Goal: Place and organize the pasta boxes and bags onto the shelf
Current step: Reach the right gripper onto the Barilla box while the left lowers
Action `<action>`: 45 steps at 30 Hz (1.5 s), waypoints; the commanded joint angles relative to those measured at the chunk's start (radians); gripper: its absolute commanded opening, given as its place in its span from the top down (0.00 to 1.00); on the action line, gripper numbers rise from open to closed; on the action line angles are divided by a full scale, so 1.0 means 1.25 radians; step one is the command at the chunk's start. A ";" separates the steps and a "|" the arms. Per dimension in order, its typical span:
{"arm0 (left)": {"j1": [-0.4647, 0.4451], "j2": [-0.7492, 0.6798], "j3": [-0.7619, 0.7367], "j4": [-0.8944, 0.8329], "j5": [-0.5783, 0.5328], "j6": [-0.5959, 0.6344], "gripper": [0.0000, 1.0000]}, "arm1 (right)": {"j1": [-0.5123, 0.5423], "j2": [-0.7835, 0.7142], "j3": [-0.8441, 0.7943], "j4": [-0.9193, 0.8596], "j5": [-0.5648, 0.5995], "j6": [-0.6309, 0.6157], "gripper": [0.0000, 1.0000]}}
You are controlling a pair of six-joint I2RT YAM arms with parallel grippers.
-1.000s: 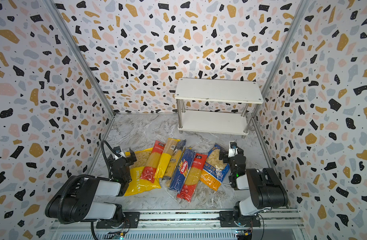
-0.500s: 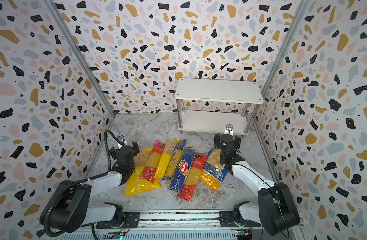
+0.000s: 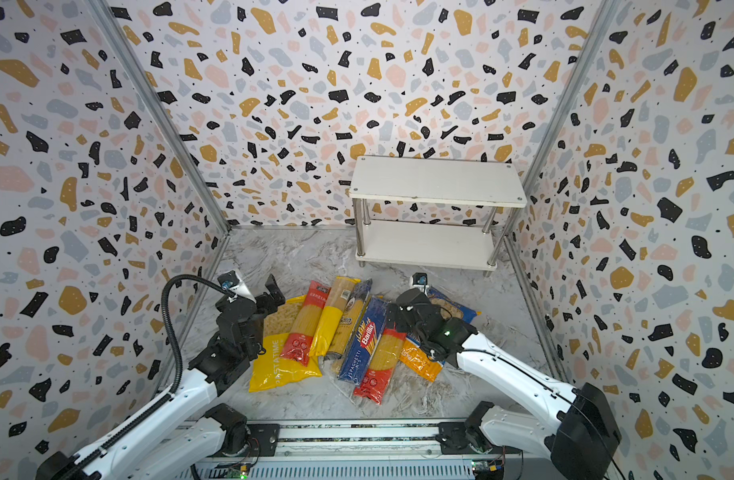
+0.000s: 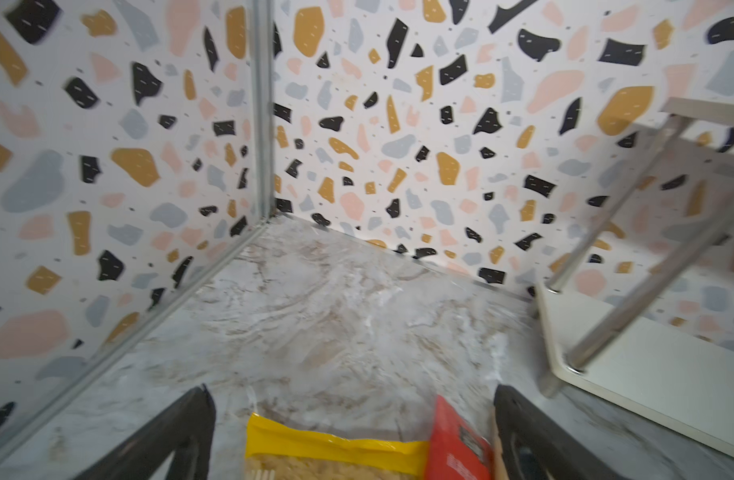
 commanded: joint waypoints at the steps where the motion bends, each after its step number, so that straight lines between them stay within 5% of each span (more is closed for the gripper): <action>1: -0.050 -0.023 0.076 -0.150 0.077 -0.049 0.02 | 0.085 0.022 0.029 -0.063 -0.003 0.117 0.01; 8: -0.078 -0.095 0.186 -0.267 0.213 -0.043 0.02 | 0.247 0.176 0.097 -0.070 0.022 0.192 0.01; 17: -0.078 -0.138 0.282 -0.373 0.318 -0.010 0.01 | 0.314 0.307 0.138 -0.028 -0.022 0.240 0.01; 38: -0.079 -0.124 0.272 -0.366 0.356 0.006 0.00 | 0.312 0.436 0.139 -0.056 -0.029 0.331 0.02; 45: -0.078 -0.112 0.260 -0.350 0.366 0.002 0.00 | 0.291 0.466 0.130 -0.041 -0.046 0.321 0.15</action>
